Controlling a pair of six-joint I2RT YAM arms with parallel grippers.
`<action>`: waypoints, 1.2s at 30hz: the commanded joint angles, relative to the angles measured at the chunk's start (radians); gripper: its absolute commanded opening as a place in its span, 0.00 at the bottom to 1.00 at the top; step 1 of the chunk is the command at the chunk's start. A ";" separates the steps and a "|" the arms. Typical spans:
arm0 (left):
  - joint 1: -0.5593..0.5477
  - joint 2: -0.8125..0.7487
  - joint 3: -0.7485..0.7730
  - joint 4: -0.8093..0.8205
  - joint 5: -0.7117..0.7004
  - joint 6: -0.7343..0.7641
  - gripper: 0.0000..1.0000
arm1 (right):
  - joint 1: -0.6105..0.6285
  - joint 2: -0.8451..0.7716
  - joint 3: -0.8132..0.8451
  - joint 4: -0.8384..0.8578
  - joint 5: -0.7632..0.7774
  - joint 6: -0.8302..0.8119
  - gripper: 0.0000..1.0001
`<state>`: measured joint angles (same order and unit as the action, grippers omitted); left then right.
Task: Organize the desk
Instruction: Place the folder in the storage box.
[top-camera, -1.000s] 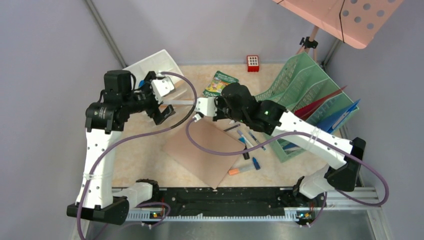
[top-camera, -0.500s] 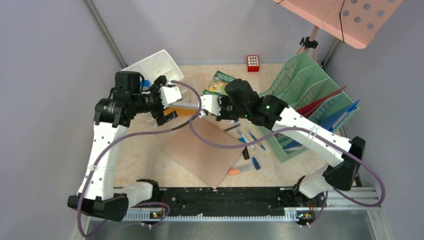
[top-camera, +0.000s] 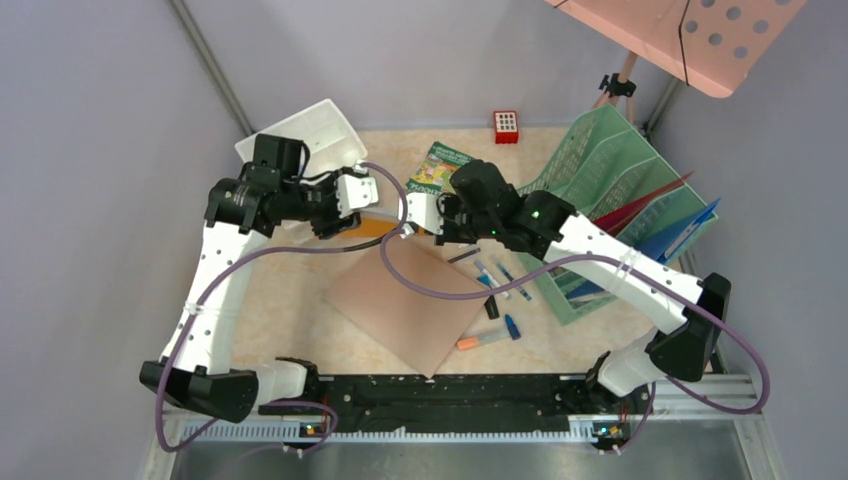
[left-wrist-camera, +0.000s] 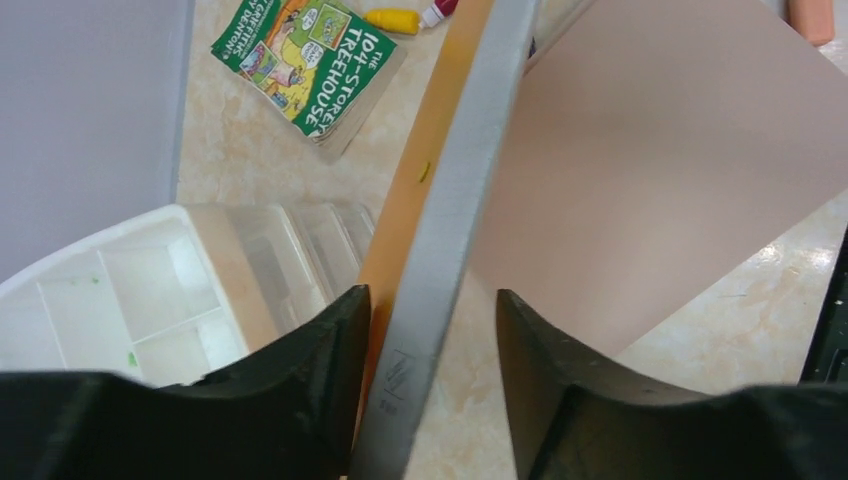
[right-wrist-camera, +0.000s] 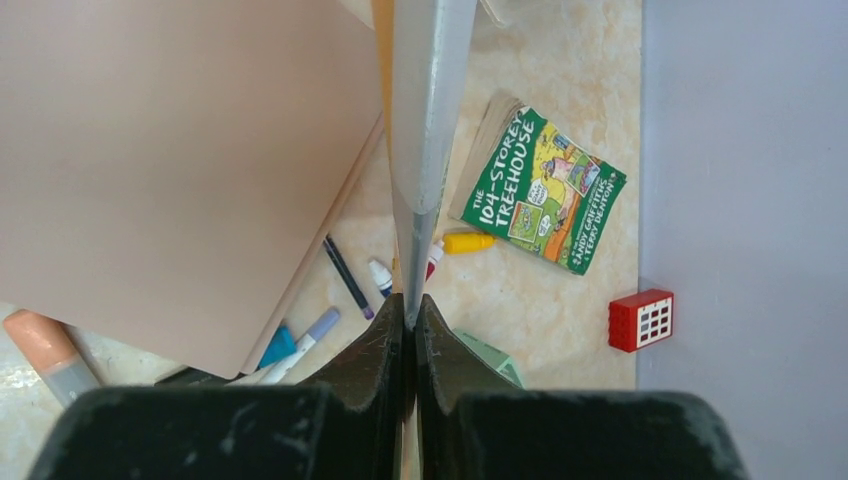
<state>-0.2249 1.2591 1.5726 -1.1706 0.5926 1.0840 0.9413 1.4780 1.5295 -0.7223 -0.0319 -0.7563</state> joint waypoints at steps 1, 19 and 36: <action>-0.038 0.007 -0.007 -0.048 -0.003 0.032 0.48 | 0.002 -0.050 0.015 0.105 -0.024 0.035 0.00; -0.029 -0.171 -0.104 0.127 0.051 -0.169 0.00 | -0.154 -0.138 -0.059 0.170 -0.094 0.220 0.72; 0.258 -0.221 -0.129 0.289 0.507 -0.395 0.00 | -0.434 -0.239 -0.033 0.135 -0.547 0.368 0.85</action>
<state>0.0189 1.0737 1.4483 -1.0130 0.9154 0.7757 0.5129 1.2568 1.4952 -0.6209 -0.4339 -0.4366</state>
